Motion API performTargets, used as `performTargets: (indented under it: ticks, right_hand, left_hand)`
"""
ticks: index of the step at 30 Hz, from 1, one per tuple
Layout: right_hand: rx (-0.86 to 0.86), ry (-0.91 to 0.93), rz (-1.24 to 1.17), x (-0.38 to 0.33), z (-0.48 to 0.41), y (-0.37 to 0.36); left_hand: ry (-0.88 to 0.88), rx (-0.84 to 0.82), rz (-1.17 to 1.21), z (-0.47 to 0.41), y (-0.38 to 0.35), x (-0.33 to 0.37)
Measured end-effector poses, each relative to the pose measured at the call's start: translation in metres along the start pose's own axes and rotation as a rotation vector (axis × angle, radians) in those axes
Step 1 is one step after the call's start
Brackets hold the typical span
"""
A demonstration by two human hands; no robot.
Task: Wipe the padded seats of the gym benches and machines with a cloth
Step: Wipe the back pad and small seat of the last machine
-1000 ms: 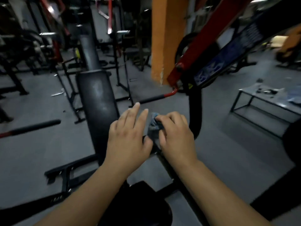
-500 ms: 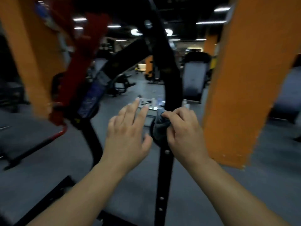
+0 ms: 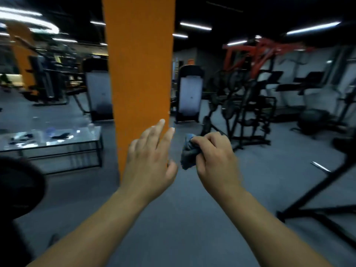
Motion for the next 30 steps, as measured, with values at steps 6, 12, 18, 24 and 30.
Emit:
performTargets:
  ticks: [6, 12, 18, 24, 30]
  right_hand:
    - [0.015, -0.163, 0.197, 0.171, 0.029, 0.074]
    - [0.005, -0.317, 0.390, 0.300, 0.062, 0.119]
    - [0.012, -0.516, 0.647, 0.404, 0.105, 0.170]
    - [0.024, -0.691, 0.868, 0.476, 0.142, 0.241]
    - [0.050, -0.794, 0.990, 0.568, 0.201, 0.310]
  left_hand:
    - [-0.175, -0.075, 0.148, -0.065, -0.099, 0.160]
    - [-0.336, -0.138, 0.317, -0.112, -0.185, 0.279]
    - [-0.579, -0.191, 0.482, -0.146, -0.268, 0.403]
    - [-0.792, -0.216, 0.656, -0.161, -0.306, 0.533]
    - [-0.925, -0.265, 0.783, -0.153, -0.358, 0.676]
Point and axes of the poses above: each hand's wrist, its own z-axis away from the middle knuckle, its own y-axis out of the back of the hand, x = y × z, the point moved 10 cm from there along -z, towards the middle knuckle, and after that the axes turned 1 degree about y, right-handed, at the moved point
